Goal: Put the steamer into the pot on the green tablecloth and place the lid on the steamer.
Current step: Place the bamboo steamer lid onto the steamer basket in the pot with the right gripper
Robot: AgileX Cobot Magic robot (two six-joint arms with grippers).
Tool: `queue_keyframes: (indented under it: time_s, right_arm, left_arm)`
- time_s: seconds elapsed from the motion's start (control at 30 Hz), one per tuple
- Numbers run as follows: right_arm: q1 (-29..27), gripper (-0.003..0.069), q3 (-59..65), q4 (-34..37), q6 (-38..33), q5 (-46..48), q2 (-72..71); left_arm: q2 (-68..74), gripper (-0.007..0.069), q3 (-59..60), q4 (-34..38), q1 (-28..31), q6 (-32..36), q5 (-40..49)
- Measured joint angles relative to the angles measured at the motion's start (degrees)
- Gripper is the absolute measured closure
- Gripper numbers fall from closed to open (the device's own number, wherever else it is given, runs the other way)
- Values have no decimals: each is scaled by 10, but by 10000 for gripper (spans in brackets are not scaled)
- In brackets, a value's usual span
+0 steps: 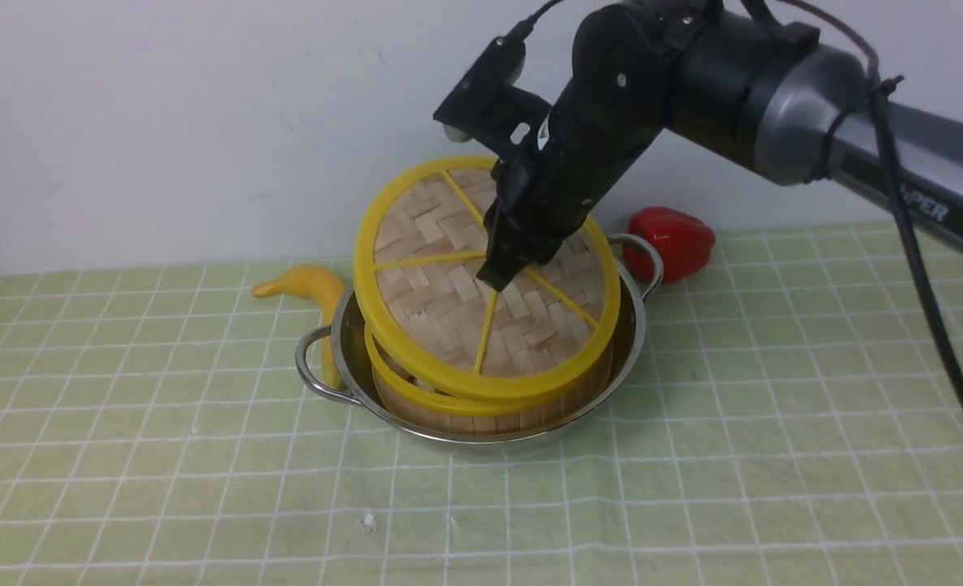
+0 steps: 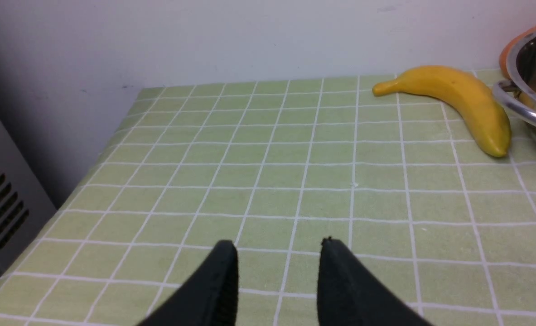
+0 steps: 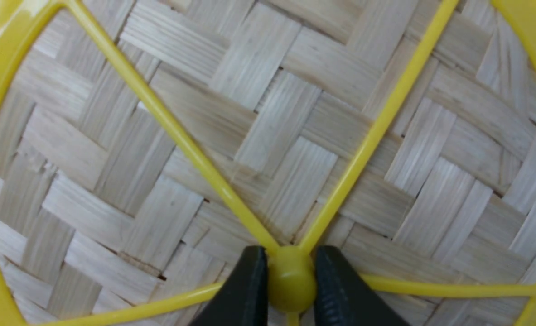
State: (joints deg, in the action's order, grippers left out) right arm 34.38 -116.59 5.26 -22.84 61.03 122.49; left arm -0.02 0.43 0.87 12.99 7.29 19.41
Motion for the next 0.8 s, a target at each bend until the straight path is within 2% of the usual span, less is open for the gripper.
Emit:
queue_keyframes:
  time_s: [0.8]
  right_arm:
    - [0, 513, -3, 6, -5, -53, 44]
  left_arm:
    - [0, 382, 0, -1, 0, 0, 0]
